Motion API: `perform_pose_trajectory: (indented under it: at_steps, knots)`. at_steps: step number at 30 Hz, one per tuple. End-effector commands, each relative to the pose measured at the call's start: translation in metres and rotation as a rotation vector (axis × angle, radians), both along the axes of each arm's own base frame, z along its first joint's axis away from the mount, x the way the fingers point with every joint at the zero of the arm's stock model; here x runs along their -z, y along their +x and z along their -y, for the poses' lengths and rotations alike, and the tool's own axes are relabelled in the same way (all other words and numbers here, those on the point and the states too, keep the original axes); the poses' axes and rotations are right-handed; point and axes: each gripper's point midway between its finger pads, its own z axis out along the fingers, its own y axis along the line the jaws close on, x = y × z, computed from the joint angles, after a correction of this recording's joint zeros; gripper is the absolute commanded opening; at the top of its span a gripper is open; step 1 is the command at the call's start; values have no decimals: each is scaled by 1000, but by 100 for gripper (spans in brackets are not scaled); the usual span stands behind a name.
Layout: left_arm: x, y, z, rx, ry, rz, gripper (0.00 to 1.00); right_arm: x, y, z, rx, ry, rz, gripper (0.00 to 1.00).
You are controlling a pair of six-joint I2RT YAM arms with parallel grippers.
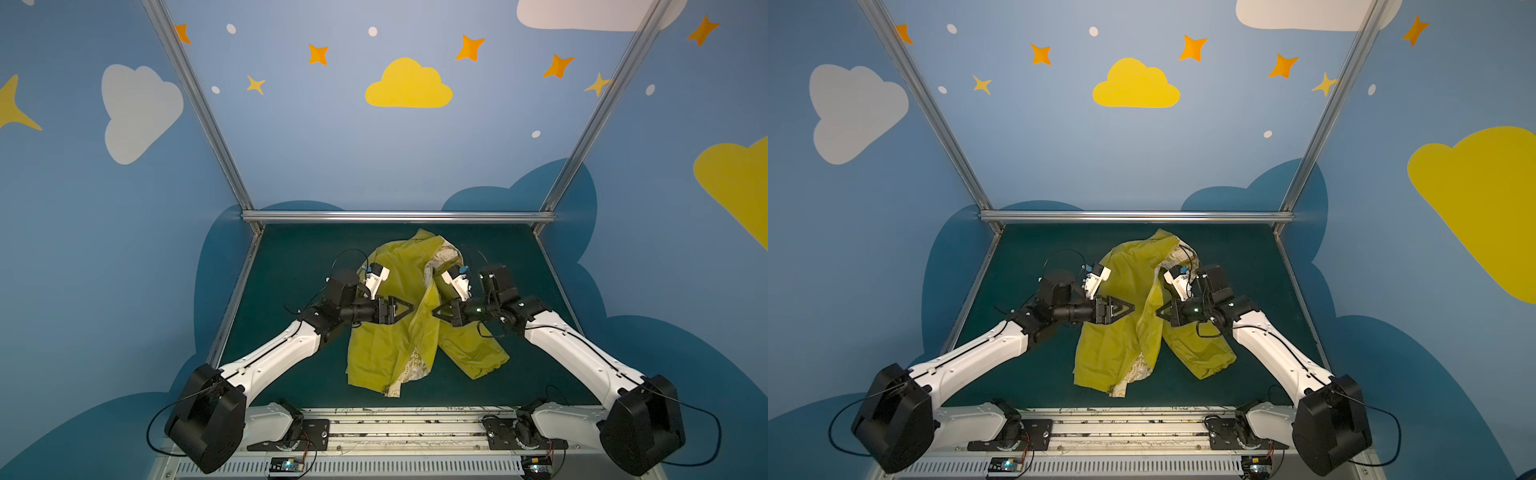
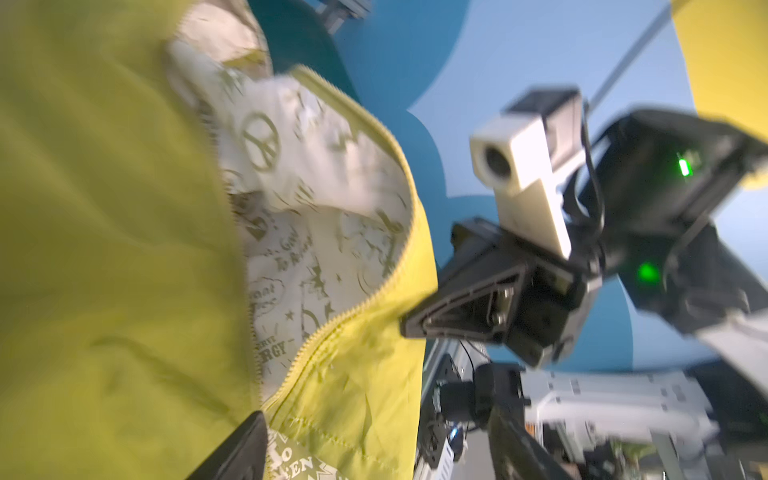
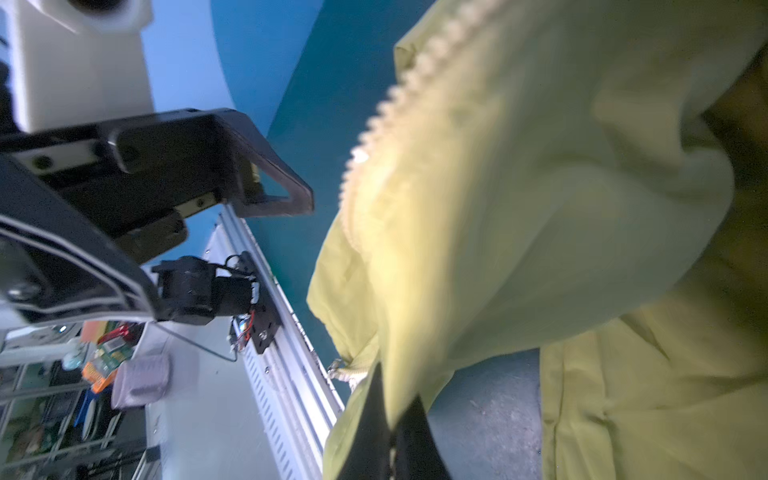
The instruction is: Zip up the jacket
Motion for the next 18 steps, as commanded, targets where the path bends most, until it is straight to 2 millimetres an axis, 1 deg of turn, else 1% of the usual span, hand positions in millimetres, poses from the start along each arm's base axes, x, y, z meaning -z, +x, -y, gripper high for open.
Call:
perform_pose_trajectory:
  at_steps: [1, 4, 6, 9, 11, 12, 15, 16, 18]
  knots:
    - [4, -22, 9, 167, -20, 76, 85, -32, -28, -7, -168, 110, 18, 0]
    - [19, -26, 22, 243, 27, 58, 86, -43, -35, -8, -215, 148, 52, 0]
    - [22, -25, 31, 285, 25, 53, 86, -46, -36, -9, -233, 173, 91, 0]
    - [24, -12, 39, 302, 15, 67, 85, -51, -34, -9, -244, 176, 118, 0]
    - [27, -4, 38, 304, 48, 38, 84, -51, -29, -8, -239, 173, 125, 0]
    - [24, -4, 39, 328, 28, 35, 81, -51, -26, -9, -241, 169, 124, 0]
    - [15, -6, 39, 348, -17, 51, 62, -48, -14, -12, -246, 158, 124, 0]
    - [15, -8, 39, 351, -14, 44, 56, -47, -7, -12, -238, 150, 123, 0]
    - [18, -13, 36, 352, -6, 26, 46, -45, 6, -14, -236, 130, 118, 0]
